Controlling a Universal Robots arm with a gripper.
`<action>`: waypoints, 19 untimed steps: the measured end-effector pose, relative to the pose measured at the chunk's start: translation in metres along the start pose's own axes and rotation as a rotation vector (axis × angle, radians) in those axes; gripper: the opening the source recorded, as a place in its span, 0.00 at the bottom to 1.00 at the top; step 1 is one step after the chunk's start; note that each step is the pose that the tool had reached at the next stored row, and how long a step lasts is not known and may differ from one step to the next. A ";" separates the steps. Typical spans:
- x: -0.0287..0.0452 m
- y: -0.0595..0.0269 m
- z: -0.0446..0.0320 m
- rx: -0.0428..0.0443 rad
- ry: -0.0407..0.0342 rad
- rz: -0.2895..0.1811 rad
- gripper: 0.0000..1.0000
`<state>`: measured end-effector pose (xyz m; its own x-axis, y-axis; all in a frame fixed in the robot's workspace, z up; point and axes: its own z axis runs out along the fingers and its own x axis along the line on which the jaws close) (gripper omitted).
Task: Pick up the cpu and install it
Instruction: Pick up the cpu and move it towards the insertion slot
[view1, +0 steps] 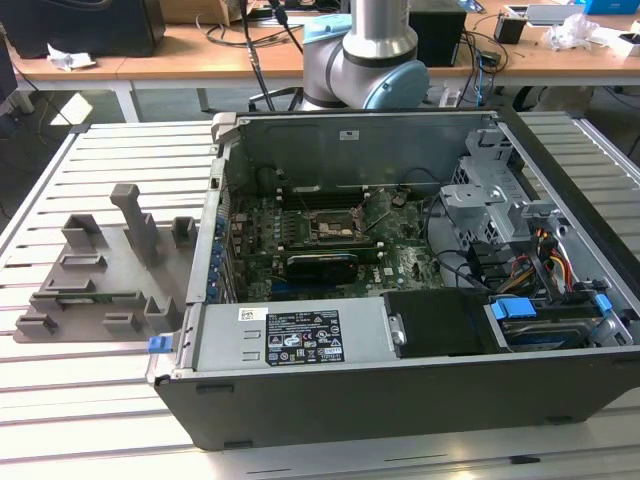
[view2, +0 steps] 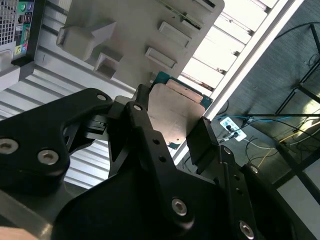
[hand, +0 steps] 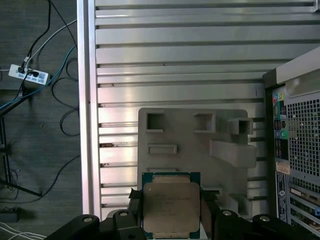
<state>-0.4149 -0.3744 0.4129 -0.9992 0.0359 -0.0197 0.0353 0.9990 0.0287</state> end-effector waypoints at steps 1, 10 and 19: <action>-0.0004 0.0000 0.0000 0.0003 -0.0001 0.000 0.54; -0.0273 0.0009 0.0006 0.0015 0.0032 0.000 0.54; -0.0793 0.0028 0.0017 0.0018 0.0124 0.000 0.54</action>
<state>-0.3355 -0.3744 0.4128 -0.9993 0.0358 -0.0073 0.0356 0.9990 0.0269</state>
